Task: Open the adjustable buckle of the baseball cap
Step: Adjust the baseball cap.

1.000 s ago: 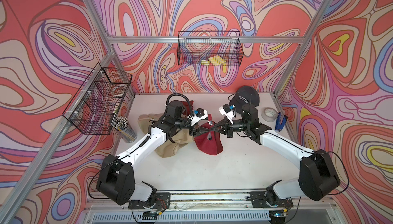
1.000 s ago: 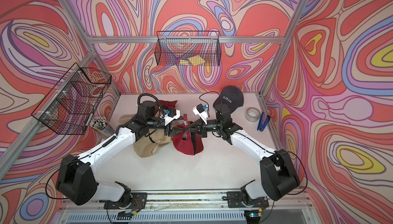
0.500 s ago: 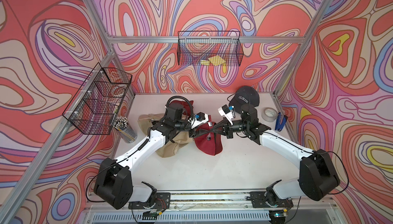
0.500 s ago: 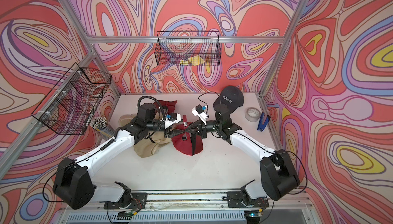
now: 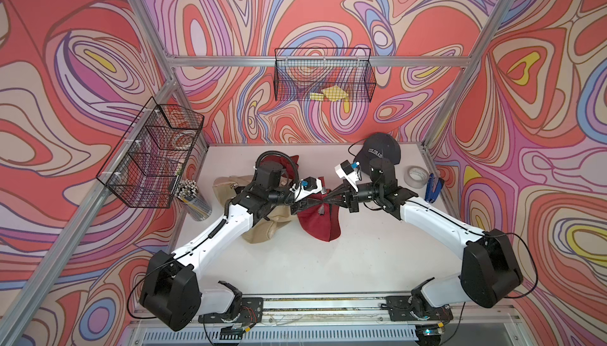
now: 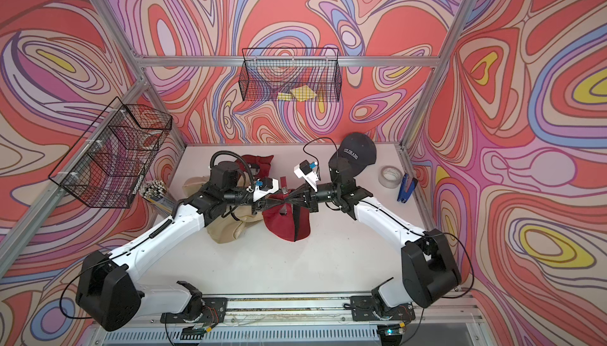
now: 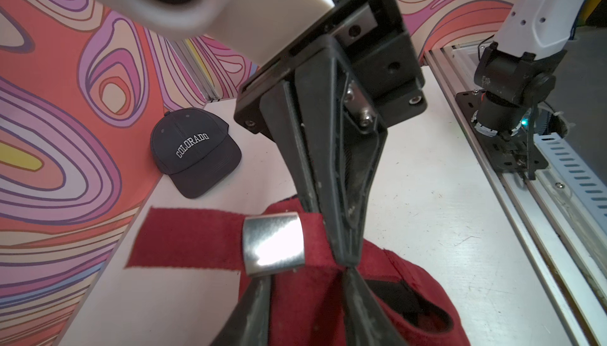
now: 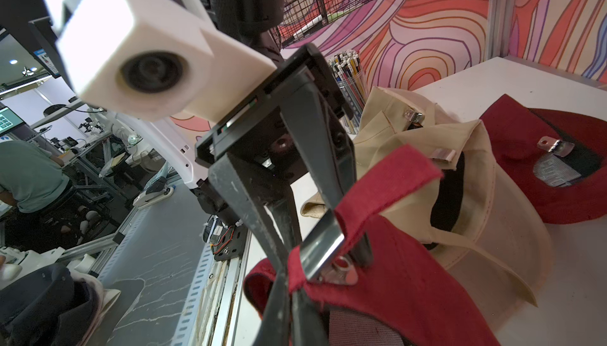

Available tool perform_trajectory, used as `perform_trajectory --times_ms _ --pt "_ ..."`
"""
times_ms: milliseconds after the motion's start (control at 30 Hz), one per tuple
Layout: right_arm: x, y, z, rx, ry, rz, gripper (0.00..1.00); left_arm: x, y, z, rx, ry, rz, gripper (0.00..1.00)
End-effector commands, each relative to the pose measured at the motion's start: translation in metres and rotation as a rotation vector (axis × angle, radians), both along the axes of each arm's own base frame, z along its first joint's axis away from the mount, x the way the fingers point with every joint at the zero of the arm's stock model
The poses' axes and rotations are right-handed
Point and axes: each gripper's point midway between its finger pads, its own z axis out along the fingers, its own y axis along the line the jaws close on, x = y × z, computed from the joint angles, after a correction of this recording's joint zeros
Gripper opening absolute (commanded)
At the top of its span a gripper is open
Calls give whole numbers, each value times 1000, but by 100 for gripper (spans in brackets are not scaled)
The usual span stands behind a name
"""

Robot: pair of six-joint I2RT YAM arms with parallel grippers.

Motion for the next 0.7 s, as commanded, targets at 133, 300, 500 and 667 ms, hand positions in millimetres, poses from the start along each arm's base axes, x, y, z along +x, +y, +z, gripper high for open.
perform_trajectory --times_ms 133,300,500,667 --pt "-23 5 -2 -4 39 105 0 11 7 11 8 -98 44 53" --pt "-27 3 0 -11 22 108 0 8 12 18 -9 -81 14 51" --pt "-24 2 -1 -23 15 87 0 13 18 14 -13 -43 -2 55" --pt "-19 2 -1 -26 13 61 0 9 15 13 -21 -27 -30 56"
